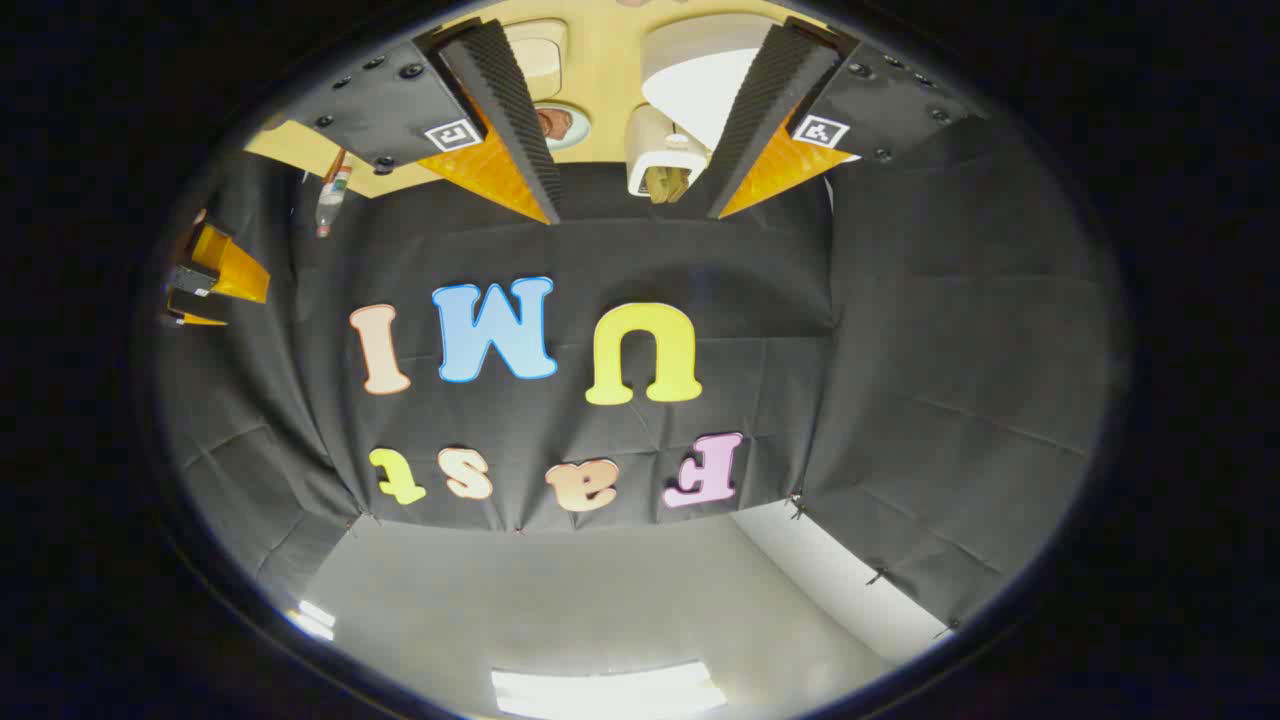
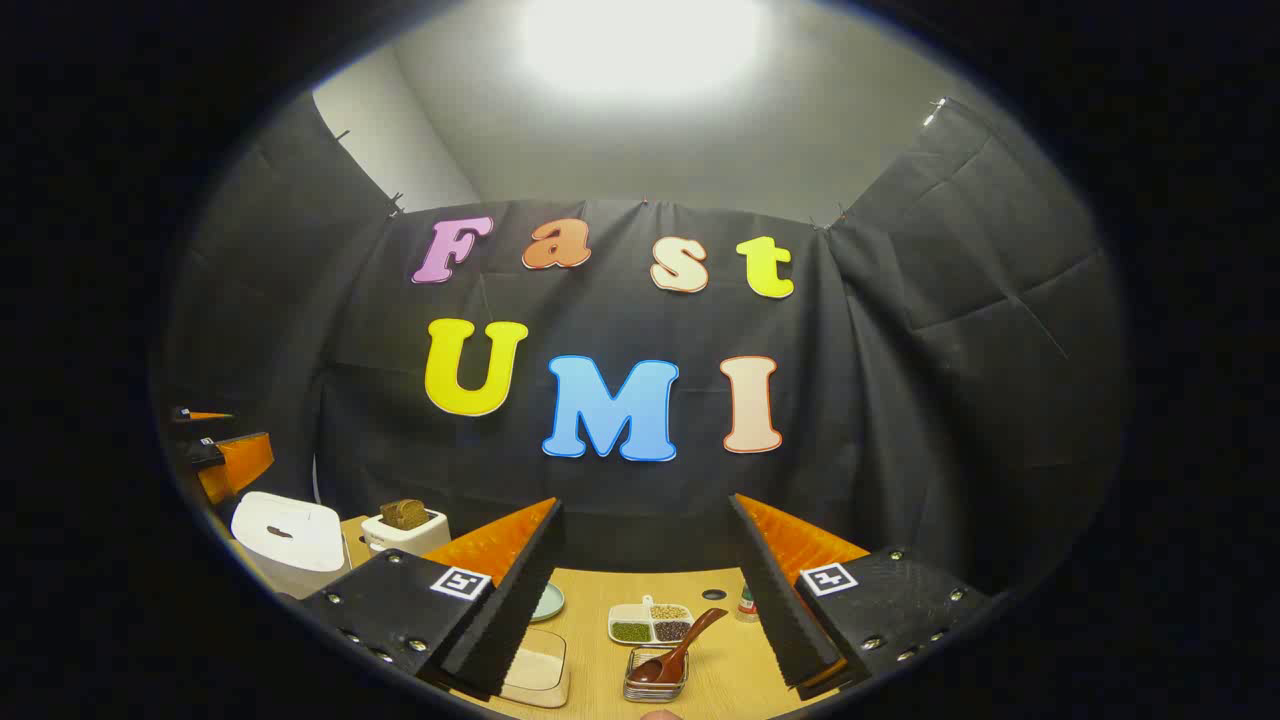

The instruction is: Close the left gripper, press the button to open the rice cooker; take a wooden spoon from the chopstick holder with the right hand, scoop a spoonful of rice and pour it into the rice cooker, then put the wooden spoon back into the chopstick holder.

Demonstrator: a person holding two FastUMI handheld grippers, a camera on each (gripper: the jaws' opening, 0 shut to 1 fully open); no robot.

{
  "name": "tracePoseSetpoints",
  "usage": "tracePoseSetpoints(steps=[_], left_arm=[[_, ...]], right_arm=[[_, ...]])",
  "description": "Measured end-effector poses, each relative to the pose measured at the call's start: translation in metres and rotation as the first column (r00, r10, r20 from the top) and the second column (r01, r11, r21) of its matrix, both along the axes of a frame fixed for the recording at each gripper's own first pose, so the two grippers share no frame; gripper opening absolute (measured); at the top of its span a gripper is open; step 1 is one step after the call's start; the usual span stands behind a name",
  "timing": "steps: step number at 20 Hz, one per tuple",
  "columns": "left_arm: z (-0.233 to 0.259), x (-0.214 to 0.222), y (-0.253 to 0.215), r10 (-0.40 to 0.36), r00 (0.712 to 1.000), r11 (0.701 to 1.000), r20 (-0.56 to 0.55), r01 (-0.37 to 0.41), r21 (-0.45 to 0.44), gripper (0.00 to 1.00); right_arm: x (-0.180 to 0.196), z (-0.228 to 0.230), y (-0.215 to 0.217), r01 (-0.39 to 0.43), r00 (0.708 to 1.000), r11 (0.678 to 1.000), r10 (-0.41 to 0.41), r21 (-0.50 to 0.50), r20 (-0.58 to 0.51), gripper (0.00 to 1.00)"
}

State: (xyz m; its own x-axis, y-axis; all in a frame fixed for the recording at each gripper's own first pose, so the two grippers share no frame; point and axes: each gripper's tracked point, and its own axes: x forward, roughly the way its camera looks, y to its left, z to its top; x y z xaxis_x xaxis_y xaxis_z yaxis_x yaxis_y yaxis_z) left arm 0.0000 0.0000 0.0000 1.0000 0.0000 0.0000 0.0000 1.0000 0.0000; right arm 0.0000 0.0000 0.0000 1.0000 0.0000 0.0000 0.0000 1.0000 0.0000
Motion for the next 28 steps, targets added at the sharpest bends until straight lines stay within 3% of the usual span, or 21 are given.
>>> tracePoseSetpoints(steps=[28], left_arm=[[0.001, 0.008, -0.013, 0.017, 1.000, 0.998, 0.003, -0.017, 0.054, 0.96]], right_arm=[[0.014, -0.016, -0.008, -0.018, 0.999, 0.998, 0.019, 0.057, -0.026, 0.97]])
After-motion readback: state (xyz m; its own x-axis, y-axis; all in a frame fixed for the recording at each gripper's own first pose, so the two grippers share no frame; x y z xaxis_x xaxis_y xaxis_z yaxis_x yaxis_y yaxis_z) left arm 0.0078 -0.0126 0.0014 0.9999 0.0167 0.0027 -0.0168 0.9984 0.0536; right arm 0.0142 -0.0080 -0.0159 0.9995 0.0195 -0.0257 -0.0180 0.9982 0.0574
